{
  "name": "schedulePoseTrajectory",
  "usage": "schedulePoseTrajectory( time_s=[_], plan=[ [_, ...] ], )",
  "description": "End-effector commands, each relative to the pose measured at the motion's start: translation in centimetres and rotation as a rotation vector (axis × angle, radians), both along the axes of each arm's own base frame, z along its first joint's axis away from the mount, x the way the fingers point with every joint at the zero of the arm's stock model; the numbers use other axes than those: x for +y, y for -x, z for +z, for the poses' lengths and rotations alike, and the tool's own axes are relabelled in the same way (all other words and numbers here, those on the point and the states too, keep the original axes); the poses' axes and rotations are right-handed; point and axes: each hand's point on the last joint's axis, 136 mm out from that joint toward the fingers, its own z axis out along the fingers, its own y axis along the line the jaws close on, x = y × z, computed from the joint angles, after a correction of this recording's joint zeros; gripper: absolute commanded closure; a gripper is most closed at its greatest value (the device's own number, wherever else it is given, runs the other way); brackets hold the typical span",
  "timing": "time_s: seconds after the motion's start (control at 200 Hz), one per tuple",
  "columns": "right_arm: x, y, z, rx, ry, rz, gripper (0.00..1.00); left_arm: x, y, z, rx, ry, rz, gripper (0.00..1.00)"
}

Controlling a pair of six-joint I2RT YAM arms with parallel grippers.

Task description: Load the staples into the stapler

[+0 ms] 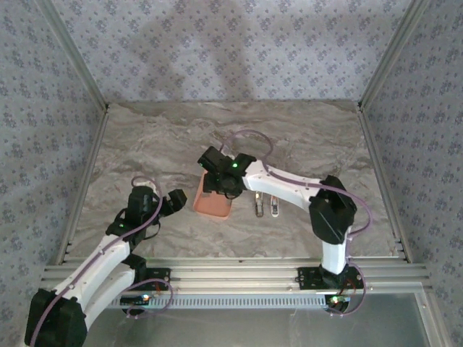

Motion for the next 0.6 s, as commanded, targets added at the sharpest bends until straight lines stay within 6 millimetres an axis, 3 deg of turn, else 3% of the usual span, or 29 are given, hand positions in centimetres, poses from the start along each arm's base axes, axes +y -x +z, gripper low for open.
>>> schedulePoseTrajectory(
  time_s=[0.0, 0.3, 0.595],
  plan=[
    [-1.2, 0.0, -1.4, 0.081, 0.094, -0.053, 0.36, 1.4, -0.3, -0.7, -0.003, -0.086, 0.026, 0.12],
    [-1.3, -2.1, -4.5, 0.169, 0.176, -0.103, 0.46, 1.8, -1.6, -1.0, -0.011, -0.154, 0.013, 0.12],
    [-0.6, -3.8, -5.8, 0.2, 0.21, -0.108, 0.52, 1.7, -2.4, -1.6, 0.025, -0.188, -0.013, 0.11]
  ],
)
